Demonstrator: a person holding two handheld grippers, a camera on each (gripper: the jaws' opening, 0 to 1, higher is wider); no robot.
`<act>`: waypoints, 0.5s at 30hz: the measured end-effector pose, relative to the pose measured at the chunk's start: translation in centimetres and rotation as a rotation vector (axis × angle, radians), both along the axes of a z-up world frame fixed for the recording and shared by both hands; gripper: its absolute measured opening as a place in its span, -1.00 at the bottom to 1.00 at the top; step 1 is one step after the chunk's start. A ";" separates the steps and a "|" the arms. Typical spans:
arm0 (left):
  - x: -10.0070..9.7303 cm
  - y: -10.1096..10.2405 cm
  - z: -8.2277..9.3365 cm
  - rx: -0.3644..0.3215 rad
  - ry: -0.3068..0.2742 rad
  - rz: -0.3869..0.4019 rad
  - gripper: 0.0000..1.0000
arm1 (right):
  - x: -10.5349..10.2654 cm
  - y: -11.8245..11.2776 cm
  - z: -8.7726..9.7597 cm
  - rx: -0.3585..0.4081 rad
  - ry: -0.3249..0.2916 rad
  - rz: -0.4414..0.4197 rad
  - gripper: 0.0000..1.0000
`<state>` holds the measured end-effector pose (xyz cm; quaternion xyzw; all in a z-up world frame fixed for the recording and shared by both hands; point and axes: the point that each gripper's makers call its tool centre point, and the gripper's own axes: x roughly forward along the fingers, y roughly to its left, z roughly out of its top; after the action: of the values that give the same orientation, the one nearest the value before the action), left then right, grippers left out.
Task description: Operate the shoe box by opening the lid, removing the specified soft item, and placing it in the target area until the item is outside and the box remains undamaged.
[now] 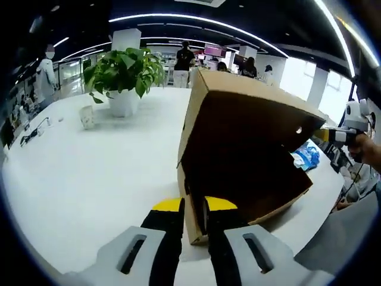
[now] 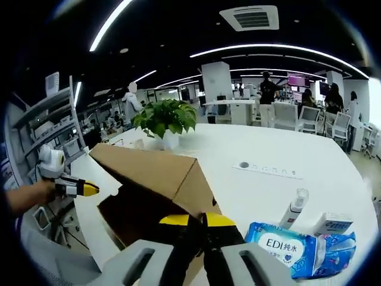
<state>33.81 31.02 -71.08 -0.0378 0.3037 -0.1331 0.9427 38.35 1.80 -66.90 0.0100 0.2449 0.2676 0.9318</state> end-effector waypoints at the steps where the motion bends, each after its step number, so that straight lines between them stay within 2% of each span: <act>1: 0.1 0.0 0.2 0.001 -0.007 -0.003 -0.75 | -0.1 0.0 -0.1 0.001 -0.001 0.000 -0.95; 10: 0.5 -0.4 1.8 0.028 -0.067 -0.040 -0.71 | -1.7 0.3 -1.0 0.001 0.002 0.031 -0.87; 15: 0.4 -0.6 1.9 0.047 -0.078 -0.058 -0.67 | -2.5 0.6 -1.7 -0.037 -0.009 0.064 -0.81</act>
<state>34.25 30.40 -69.16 -0.0015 0.2709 -0.1547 0.9501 35.89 2.41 -68.61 -0.0164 0.2459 0.2926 0.9239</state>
